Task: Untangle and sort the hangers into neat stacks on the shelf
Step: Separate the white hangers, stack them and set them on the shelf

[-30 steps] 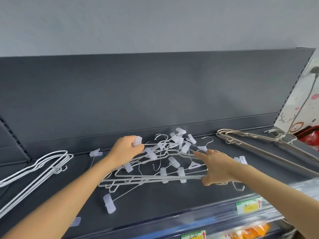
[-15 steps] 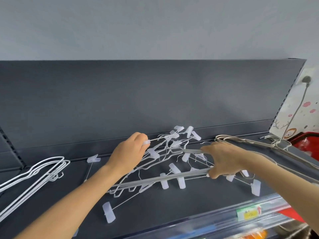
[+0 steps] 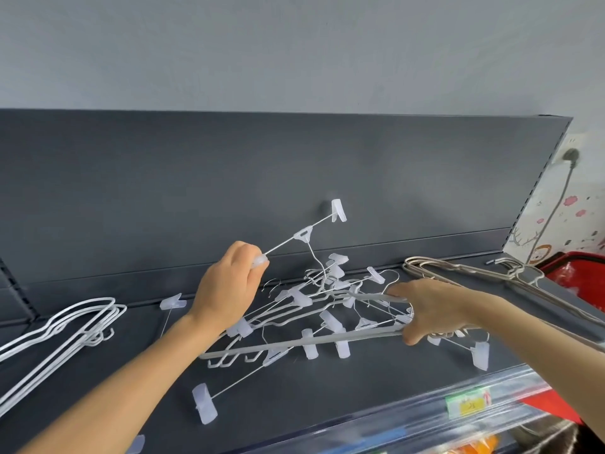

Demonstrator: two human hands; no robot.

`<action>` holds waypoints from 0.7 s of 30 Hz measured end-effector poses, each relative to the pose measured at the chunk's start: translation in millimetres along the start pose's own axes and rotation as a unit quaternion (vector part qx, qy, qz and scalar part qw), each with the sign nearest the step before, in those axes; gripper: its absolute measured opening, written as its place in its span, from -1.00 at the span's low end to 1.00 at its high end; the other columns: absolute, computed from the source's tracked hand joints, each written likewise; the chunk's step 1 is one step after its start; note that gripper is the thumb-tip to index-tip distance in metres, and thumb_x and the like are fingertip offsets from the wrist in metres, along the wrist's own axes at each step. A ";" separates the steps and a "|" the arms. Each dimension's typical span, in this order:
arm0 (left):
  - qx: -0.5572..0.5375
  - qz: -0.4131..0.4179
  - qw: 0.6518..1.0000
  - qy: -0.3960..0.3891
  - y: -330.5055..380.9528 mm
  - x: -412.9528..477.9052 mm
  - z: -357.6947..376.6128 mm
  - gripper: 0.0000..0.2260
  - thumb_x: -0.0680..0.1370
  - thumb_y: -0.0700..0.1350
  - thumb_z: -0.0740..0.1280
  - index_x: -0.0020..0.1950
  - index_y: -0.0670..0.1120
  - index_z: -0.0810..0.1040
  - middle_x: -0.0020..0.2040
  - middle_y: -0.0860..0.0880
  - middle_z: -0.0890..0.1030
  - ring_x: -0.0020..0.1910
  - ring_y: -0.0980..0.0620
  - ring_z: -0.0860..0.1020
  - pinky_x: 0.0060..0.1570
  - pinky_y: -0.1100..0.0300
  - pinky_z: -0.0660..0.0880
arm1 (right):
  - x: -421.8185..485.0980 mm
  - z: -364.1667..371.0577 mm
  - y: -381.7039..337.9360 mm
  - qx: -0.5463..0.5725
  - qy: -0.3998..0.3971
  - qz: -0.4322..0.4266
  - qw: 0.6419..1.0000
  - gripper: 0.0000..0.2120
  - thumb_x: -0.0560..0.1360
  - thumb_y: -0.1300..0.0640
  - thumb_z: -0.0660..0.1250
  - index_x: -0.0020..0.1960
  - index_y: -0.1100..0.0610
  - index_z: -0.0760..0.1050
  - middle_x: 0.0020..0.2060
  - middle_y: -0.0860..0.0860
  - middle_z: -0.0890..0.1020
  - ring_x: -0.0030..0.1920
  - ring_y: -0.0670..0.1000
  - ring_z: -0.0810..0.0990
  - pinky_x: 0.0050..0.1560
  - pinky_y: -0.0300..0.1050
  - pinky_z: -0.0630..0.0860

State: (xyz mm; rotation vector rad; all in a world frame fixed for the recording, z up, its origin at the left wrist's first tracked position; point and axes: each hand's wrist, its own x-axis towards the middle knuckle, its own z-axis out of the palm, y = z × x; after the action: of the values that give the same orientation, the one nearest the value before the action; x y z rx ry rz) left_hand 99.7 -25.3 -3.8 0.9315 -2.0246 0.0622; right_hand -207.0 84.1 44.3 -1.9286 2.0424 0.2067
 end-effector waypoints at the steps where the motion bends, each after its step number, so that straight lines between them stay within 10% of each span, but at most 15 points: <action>1: 0.016 0.009 1.000 0.001 -2.4 0.4 -2.0 -0.71 0.56 0.00 0.09 -0.11 -0.19 0.44 -0.15 -0.07 0.52 -0.38 -0.17 0.49 -0.46 0.05 0.47 | 1.0 1.6 1.8 0.004 -0.001 0.000 1.000 -0.47 0.11 -0.09 0.38 0.05 0.02 0.39 -0.33 0.06 0.61 -0.41 0.01 0.49 -0.39 -0.11 0.40; 10: 0.224 0.153 0.963 -0.010 -16.6 -17.7 2.3 -0.84 0.31 -0.37 0.40 -0.31 -0.16 0.47 -0.33 -0.06 0.48 -0.47 -0.04 0.43 -0.56 0.15 0.38 | -2.9 7.2 2.7 0.017 0.004 -0.009 1.000 -0.36 0.15 -0.09 0.40 0.19 0.00 0.34 -0.31 -0.05 0.57 -0.33 0.00 0.60 -0.24 -0.09 0.54; 21: 0.146 0.147 0.977 -0.050 -43.5 -28.8 -6.3 -0.58 0.23 -0.44 0.50 0.00 -0.19 0.49 -0.22 -0.09 0.49 -0.39 -0.10 0.48 -0.48 0.14 0.44 | -13.6 19.5 1.1 0.023 0.002 -0.031 0.999 -0.33 0.24 -0.06 0.44 0.27 0.09 0.30 -0.44 -0.06 0.49 -0.53 -0.29 0.46 -0.03 -0.04 0.55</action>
State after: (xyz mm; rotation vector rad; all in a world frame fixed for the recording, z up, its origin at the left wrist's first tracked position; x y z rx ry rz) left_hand 141.2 -37.2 -33.8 0.8157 -2.2748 0.4953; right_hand -205.0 103.3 30.3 -1.9622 1.9688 0.1408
